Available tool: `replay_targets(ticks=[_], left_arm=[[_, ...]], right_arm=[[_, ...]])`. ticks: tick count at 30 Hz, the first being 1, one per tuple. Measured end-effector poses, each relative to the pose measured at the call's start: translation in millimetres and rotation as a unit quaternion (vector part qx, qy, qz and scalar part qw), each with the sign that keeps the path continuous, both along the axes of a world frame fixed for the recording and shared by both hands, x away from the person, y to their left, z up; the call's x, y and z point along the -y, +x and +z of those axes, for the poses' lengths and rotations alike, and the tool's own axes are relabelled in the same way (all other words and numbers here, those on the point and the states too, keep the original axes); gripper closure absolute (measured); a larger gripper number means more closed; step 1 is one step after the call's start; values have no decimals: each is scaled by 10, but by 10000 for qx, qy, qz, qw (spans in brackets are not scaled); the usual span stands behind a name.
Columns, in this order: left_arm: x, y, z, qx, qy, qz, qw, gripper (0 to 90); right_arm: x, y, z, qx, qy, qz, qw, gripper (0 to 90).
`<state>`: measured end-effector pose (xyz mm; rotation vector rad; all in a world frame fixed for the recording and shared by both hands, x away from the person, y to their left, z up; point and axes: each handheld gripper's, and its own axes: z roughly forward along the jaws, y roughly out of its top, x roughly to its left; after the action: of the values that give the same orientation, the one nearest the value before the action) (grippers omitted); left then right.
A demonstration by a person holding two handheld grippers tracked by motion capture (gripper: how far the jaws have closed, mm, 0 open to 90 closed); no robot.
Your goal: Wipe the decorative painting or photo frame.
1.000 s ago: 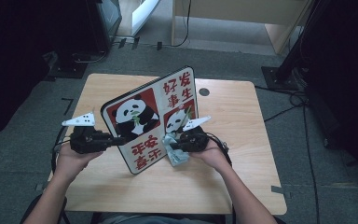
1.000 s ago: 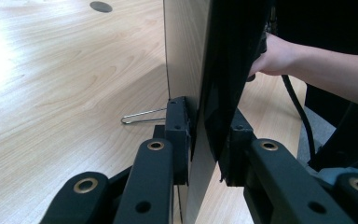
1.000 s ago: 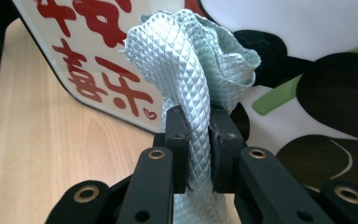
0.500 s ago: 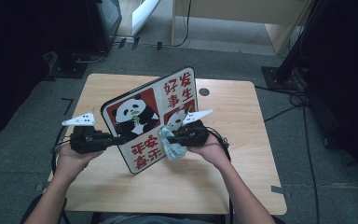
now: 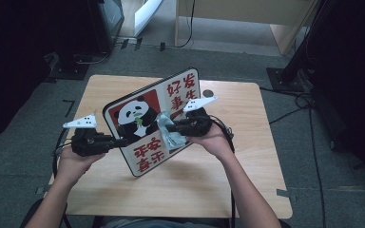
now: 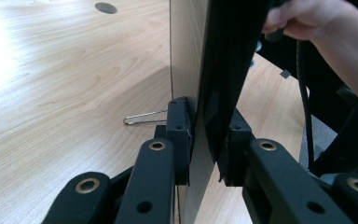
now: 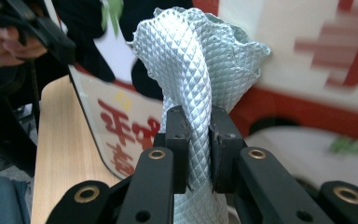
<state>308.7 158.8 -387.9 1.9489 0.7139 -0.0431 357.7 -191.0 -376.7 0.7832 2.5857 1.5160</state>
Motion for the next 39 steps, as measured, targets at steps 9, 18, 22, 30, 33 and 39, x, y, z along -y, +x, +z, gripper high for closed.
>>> replay_targets(ticks=[9, 18, 22, 30, 33, 39], left_arm=[[-1, -1, -6, -3, -23, 23, 10000, 786], [0, -7, -5, 46, 1, 31, 10000, 789], [-2, 1, -4, 55, 15, 29, 10000, 791], [-4, -10, -9, 49, -6, 43, 10000, 791], [-1, -17, -6, 59, 17, 47, 10000, 791], [1, -16, -4, 60, 19, 33, 10000, 790]], right_arm=[[-46, 87, 397, 285, 272, -60, 9992, 808], [-112, 164, 550, 416, 456, -78, 9981, 807], [-136, 192, 569, 468, 553, -85, 9973, 807], [-144, 229, 627, 524, 655, -78, 9964, 806], [-166, 233, 631, 523, 636, -81, 9966, 806], [-169, 231, 629, 537, 630, -71, 9965, 806]])
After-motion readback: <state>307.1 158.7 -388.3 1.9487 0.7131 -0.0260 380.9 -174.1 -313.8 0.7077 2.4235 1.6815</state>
